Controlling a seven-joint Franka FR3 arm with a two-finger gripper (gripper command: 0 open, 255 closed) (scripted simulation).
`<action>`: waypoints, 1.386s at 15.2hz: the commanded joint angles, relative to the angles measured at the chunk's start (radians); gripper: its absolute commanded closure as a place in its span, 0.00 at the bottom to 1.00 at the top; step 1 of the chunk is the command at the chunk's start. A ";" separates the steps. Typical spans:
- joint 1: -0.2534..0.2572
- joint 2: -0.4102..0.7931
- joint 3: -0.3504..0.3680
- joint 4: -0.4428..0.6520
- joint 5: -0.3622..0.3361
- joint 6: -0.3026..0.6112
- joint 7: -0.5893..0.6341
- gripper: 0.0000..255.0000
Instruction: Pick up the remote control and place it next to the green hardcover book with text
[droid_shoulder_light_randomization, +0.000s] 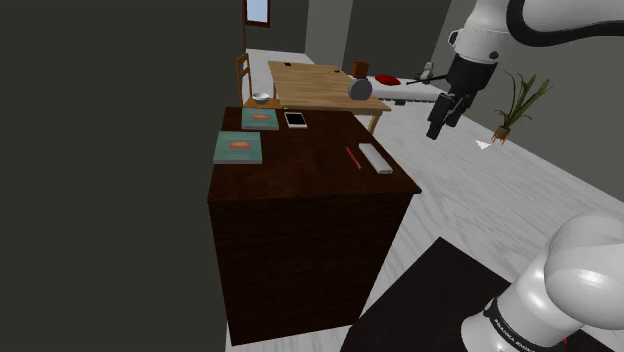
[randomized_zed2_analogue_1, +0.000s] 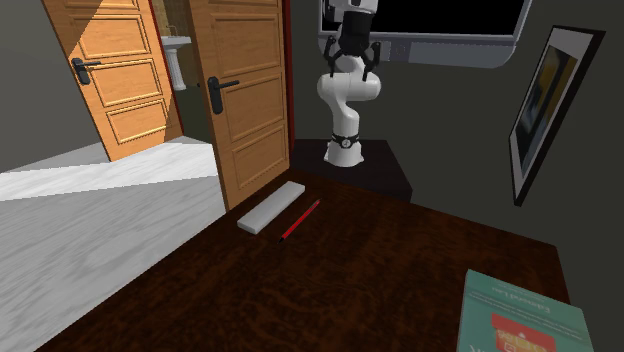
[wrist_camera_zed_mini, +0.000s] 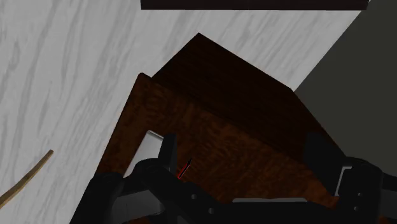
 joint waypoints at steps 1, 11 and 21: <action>0.000 0.000 0.000 0.000 0.000 0.000 0.000 0.00; -0.051 0.345 -0.091 0.078 -0.007 0.248 0.009 0.00; -0.089 0.722 -0.172 0.274 0.058 0.407 -0.016 0.00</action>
